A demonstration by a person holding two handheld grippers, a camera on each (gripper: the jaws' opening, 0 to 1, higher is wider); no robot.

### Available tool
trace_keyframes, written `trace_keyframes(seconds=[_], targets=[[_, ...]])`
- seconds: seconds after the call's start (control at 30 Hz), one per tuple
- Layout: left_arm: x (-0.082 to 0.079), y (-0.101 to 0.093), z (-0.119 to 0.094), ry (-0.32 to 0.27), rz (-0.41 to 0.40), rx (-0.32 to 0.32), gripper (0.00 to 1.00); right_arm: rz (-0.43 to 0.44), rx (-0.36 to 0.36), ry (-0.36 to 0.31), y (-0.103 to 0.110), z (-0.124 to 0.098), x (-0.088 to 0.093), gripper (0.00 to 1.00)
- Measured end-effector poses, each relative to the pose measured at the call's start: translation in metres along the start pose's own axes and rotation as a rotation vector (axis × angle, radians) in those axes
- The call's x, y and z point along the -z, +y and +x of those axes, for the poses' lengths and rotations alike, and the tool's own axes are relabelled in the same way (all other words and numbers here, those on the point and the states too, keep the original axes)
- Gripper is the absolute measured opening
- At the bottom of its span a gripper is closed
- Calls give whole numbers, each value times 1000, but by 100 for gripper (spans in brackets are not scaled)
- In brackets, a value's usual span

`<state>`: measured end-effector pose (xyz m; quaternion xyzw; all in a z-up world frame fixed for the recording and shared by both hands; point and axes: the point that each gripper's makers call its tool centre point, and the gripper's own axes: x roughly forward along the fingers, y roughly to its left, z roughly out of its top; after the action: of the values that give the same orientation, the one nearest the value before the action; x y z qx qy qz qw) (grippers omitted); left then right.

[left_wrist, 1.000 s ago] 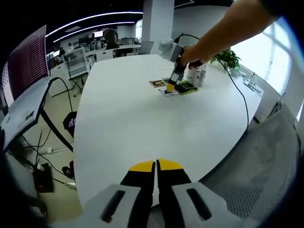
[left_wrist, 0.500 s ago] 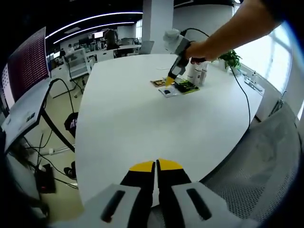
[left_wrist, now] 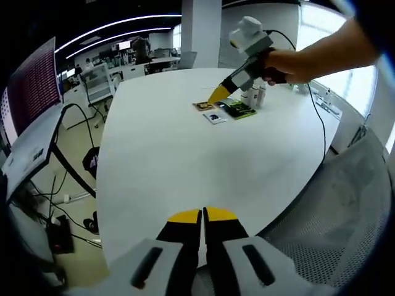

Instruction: Arrange the skincare products in the storage area until every visible bottle or jar stands upright without overlapping.

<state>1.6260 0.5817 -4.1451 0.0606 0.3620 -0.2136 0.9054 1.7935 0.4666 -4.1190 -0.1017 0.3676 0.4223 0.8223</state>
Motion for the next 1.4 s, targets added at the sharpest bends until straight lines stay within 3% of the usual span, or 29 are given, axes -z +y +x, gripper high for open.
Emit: trace_keyframes(seconds=[0.23,0.43,0.53,0.63,0.73,0.83,0.93,1.1,1.2,1.27,1.4], targets=[[-3,2,-3,-20,-15,-6,0,61,-51,-168,49,-40,-18,49],[-9,2,-5,-49,0,-15,0,91,-46,-258,56,-75,-25,50],[-22,-10,-7,-120,-89,66,0,131,-42,-298,60,-94,-25,49],[-40,-10,-15,-213,-109,76,0,151,-58,-360,70,-116,-27,49],[-45,-12,-17,-225,-101,79,2,130,-37,-399,75,-136,-21,52],[-49,-22,-19,-241,-57,110,5,119,33,-427,69,-156,-9,53],[-64,-35,-29,-293,23,151,8,106,75,-444,65,-175,5,57],[-94,-48,-43,-382,65,161,24,147,136,-476,54,-202,39,63],[-112,-48,-47,-464,90,116,44,160,155,-478,50,-207,56,66],[-118,-53,-48,-492,86,130,59,151,161,-488,50,-209,62,69],[-125,-62,-51,-533,117,153,74,98,164,-522,52,-212,69,76]])
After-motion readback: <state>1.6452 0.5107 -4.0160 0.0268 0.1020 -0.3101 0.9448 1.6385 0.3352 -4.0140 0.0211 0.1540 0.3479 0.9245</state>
